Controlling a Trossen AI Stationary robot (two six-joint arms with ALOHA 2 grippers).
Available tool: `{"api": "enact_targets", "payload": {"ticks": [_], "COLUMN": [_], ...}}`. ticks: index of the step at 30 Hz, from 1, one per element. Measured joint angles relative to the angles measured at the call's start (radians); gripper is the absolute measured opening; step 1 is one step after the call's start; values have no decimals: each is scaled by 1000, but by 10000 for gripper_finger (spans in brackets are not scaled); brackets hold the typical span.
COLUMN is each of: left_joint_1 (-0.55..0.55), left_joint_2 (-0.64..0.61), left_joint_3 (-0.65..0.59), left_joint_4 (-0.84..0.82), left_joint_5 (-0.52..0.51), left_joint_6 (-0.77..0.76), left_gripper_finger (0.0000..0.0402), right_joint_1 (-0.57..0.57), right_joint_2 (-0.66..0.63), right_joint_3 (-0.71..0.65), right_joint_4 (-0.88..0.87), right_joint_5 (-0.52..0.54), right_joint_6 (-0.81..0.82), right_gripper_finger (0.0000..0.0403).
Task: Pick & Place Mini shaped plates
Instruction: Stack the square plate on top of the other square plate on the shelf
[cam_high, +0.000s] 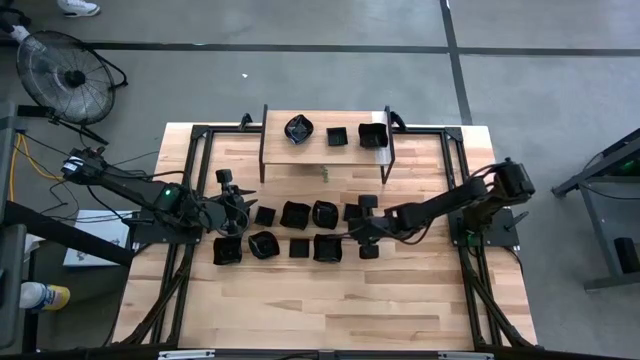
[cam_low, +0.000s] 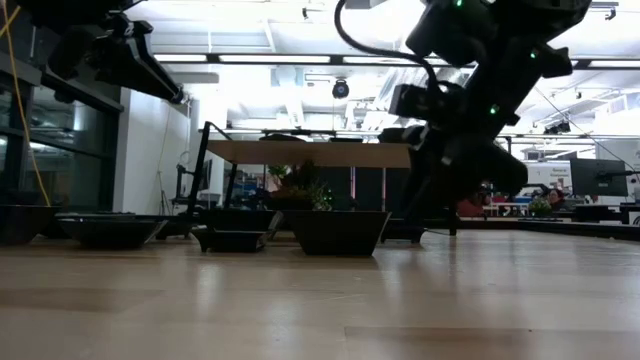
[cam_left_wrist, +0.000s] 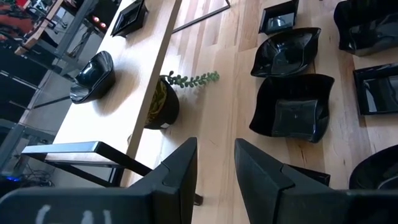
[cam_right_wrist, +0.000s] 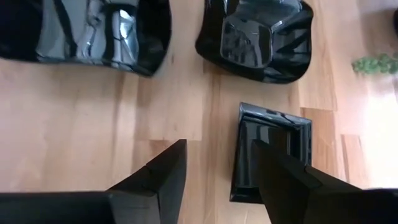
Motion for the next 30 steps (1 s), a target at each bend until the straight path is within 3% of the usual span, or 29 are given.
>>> {"api": "enact_targets", "payload": {"ticks": [17, 30], "left_joint_1": [0, 0], "left_joint_2": [0, 0], "left_joint_3": [0, 0], "left_joint_4": [0, 0], "left_joint_5": [1, 12], "left_joint_6": [0, 0], "left_gripper_finger": [103, 103], "right_joint_1": [-11, -13], "right_joint_2": [83, 87], "right_joint_3": [0, 1], "right_joint_4": [42, 40], "right_joint_5": [83, 106], "right_joint_6": [-3, -48], "right_gripper_finger": [160, 120]}}
